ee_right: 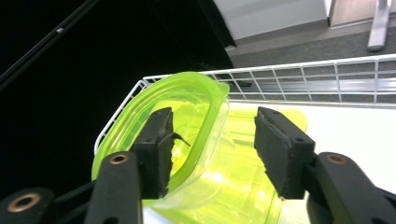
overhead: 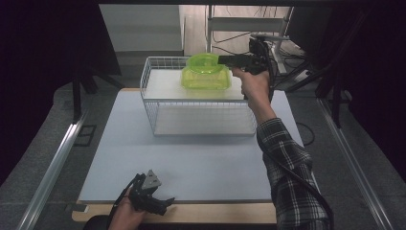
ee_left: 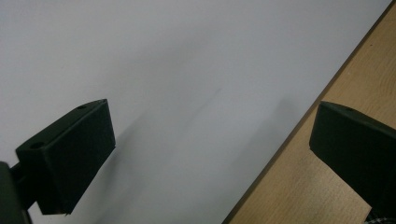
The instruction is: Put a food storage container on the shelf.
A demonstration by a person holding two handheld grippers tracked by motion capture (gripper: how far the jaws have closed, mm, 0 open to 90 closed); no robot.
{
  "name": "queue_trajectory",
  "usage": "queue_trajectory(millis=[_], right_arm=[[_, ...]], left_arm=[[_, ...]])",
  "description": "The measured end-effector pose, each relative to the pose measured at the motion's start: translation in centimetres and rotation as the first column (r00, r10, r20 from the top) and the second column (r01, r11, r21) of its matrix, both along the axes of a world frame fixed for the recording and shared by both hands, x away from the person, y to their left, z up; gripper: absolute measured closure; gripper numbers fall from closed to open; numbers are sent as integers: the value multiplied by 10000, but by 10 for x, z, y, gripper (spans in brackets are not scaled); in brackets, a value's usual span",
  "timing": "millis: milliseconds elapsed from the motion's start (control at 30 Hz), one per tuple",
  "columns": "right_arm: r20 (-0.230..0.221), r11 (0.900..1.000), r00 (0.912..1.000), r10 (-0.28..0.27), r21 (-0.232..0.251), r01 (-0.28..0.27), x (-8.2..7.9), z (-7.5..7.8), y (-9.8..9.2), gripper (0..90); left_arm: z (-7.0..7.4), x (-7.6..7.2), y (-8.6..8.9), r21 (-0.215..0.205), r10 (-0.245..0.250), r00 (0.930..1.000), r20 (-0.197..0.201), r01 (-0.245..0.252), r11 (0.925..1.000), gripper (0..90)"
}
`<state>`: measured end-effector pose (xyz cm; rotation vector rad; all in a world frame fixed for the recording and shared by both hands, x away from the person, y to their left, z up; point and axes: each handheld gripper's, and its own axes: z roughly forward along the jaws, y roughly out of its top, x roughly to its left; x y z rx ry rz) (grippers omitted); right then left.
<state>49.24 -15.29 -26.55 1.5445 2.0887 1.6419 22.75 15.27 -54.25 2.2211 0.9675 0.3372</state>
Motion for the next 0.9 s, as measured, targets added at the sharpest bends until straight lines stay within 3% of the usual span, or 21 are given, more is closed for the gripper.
queue_trajectory(millis=[267, 900], right_arm=[[311, 9982, 9983, 499, -344, -488, -14, 0, -7, 345], [851, 9851, 9879, 1299, -1240, -1189, -47, -18, -18, 221]], left_arm=[[-1, 0, -1, 51, 0, 10000, 8, 0, 10000, 0], [-1, 0, -1, 93, 13, 10000, -14, -13, 10000, 0]])
